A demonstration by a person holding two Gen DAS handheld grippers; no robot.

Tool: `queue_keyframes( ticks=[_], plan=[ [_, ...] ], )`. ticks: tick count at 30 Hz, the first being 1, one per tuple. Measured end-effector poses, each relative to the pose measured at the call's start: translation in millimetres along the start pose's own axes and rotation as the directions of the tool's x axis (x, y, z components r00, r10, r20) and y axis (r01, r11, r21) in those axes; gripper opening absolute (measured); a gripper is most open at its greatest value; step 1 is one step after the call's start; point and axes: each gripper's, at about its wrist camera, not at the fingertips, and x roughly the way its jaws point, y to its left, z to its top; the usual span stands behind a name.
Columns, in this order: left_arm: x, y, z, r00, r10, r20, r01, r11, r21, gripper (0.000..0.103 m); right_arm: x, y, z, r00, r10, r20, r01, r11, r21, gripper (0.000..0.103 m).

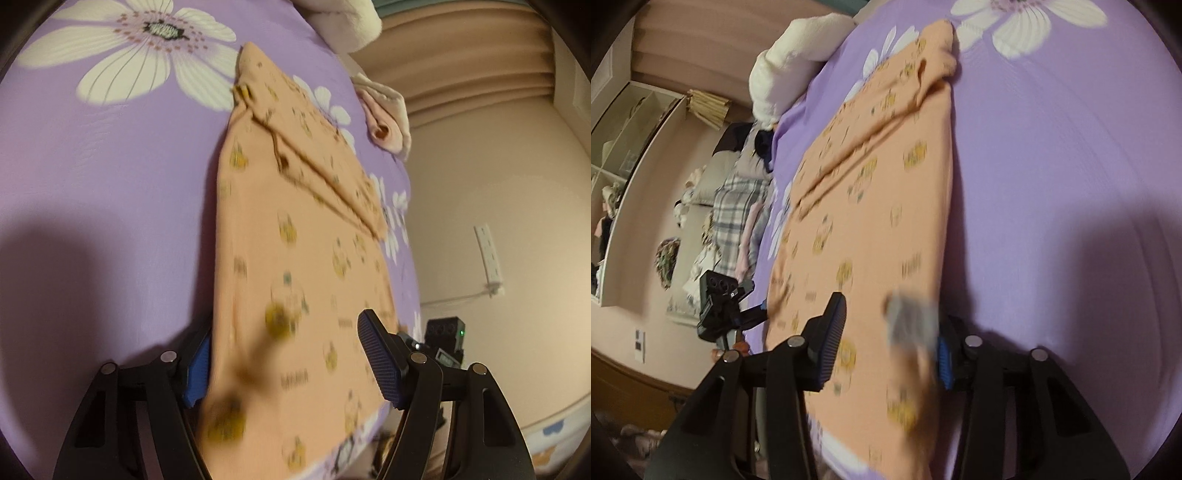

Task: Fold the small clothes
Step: 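Grasp the shirt hem with both grippers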

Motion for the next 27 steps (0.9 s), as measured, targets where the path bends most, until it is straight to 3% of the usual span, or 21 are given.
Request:
queue_keyframes(
  ticks=[4,7,12,14,17,21,27],
  plan=[
    [-4,-3,-22,1.000,-0.022,-0.016,0.022,1.000,-0.006,0.073,-8,3,-26,0.999,0.026,-0.034,-0.026,1.000,0.000,0.041],
    [1,-7,-24,1.000,0.000,-0.014,0.000,1.000,0.004,0.071,-5,10,-36,0.999,0.024,-0.042,-0.024,1.000,-0.016,0.041],
    [15,-2,-13,1.000,0.009,-0.016,-0.010,0.999,-0.053,0.041,12,17,-30,0.999,-0.014,-0.039,0.013,0.999,-0.039,0.022],
    [18,0,-15,1.000,0.017,-0.016,-0.018,0.998,-0.066,0.023,17,20,-28,0.999,-0.024,-0.034,0.022,0.999,-0.049,0.016],
    [17,5,-20,1.000,0.020,-0.010,-0.021,0.995,-0.097,0.008,19,26,-29,0.999,-0.050,-0.022,0.048,0.996,-0.080,0.010],
    [6,2,-23,1.000,-0.020,0.021,0.022,0.995,-0.099,0.005,13,32,-28,0.999,-0.045,0.003,0.045,0.994,-0.102,0.007],
    [-9,-21,-17,0.994,-0.080,0.079,0.084,0.996,-0.044,0.000,-5,48,-22,0.994,0.049,0.095,-0.035,0.988,-0.148,0.005]
  ],
)
